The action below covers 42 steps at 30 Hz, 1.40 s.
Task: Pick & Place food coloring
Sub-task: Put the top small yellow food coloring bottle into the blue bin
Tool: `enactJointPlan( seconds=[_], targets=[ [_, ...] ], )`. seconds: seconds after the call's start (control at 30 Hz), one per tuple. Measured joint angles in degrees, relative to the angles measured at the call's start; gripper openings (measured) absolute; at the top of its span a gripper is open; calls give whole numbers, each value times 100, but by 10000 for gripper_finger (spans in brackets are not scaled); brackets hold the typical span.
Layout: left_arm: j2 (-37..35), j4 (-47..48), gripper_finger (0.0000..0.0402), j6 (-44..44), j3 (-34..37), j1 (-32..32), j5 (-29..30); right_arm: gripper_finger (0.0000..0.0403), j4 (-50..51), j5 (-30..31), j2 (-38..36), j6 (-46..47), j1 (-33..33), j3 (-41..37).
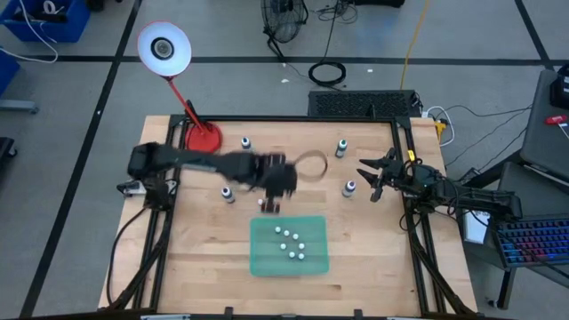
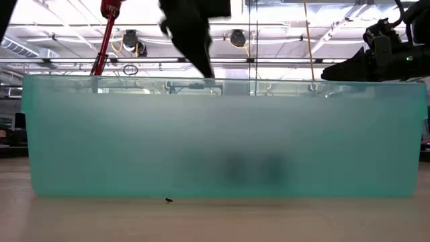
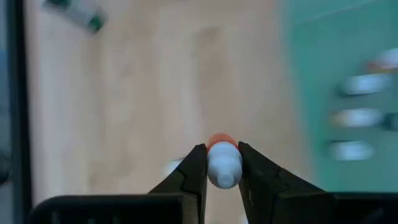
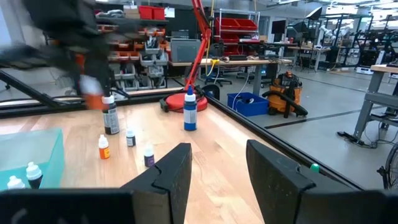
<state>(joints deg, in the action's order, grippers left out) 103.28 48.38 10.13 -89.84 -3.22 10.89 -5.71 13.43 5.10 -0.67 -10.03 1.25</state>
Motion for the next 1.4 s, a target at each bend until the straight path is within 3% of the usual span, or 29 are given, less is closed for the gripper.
enactJointPlan(
  seconds=[0.23,0.53,1.03,1.3,1.4],
  targets=[
    [155,-103,67,-883,4,-1466,475,141,-1,1,2,0,-1,0],
    [852,-204,67,-1944,11,-2320,412,141,11,0,7,0,1,0],
    [1623,-175,67,-2190,11,-1914,105,141,1,0,7,1,1,1],
    [1659,-175,67,-2149,76,-1751,-44,141,1,0,4,2,1,1],
    [1657,-190,89,-2330,76,-1736,-86,141,1,0,5,0,1,-1]
  ],
)
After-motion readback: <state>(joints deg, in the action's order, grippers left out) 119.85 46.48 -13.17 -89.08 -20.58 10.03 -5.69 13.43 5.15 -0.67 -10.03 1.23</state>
